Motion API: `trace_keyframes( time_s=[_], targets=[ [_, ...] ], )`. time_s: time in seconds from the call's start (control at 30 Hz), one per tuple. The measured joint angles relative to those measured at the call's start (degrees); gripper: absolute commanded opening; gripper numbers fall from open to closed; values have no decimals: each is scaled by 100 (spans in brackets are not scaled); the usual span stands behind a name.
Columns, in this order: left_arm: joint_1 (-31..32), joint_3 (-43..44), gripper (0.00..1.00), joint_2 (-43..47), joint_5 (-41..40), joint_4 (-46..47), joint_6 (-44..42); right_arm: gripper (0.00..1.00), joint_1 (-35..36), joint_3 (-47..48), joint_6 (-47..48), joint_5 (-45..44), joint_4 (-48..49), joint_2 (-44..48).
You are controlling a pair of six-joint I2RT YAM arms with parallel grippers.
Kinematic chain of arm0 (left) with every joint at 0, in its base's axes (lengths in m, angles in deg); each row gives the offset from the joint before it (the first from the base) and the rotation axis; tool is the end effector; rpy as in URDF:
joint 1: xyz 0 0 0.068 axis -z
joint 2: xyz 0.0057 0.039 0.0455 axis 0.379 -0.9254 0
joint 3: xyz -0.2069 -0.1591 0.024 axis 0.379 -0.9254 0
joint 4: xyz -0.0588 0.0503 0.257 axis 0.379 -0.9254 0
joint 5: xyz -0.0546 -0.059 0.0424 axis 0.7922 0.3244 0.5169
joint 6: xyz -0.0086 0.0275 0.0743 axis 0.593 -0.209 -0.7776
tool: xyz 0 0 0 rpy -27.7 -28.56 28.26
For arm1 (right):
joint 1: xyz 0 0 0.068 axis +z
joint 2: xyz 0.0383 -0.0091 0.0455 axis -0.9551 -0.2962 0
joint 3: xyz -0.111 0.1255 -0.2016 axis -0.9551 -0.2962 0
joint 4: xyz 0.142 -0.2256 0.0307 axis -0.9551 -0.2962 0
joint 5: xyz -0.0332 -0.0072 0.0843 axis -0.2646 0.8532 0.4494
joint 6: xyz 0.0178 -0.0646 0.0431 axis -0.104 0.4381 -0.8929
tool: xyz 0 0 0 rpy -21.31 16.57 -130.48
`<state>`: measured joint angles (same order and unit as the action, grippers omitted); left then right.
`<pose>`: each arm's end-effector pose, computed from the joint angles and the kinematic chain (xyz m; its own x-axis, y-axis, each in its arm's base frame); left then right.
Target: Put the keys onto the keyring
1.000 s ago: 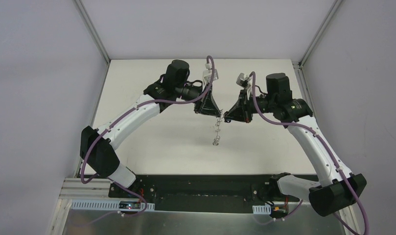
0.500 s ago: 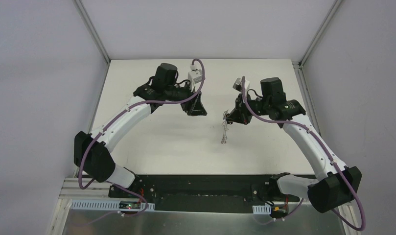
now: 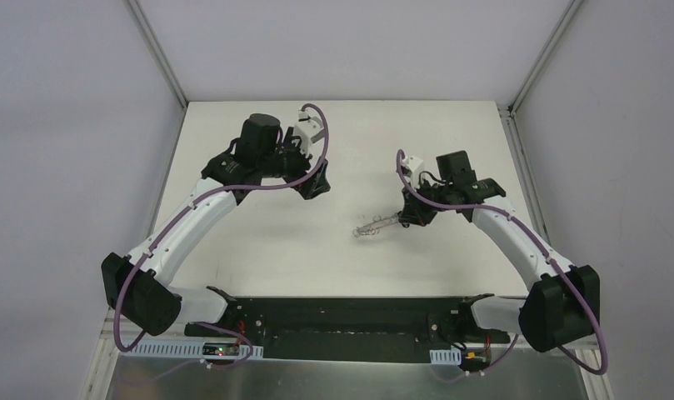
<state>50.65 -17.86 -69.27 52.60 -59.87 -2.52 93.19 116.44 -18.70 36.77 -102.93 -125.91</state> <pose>0.2746 -0.1848 0.3468 -0.2657 0.2888 -0.9198 0.8375 0.5416 -0.0719 0.2587 0.1383 0.2450 -0.2070 -0.5840 -0.7849 -0.9305 0.3654 -0.0264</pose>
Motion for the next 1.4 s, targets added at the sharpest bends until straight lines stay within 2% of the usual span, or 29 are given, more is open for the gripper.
trace_keyframes(
  time_s=[0.47, 0.9, 1.2, 1.4],
  targets=[
    [0, 0, 88, 129, -693, -566, -188, 0, -326, -1574, 815, -1021, -516, 1069],
    [0, 142, 89, 122, -916, -935, -330, 3, -264, -1735, 905, -1056, -238, -28],
    [0, 142, 90, 122, -1108, -1016, -380, 4, 487, -1504, 756, -1047, -15, -535],
    [0, 142, 90, 125, -1213, -1016, -433, 7, 658, -1287, 699, -1126, 66, -756]
  ],
)
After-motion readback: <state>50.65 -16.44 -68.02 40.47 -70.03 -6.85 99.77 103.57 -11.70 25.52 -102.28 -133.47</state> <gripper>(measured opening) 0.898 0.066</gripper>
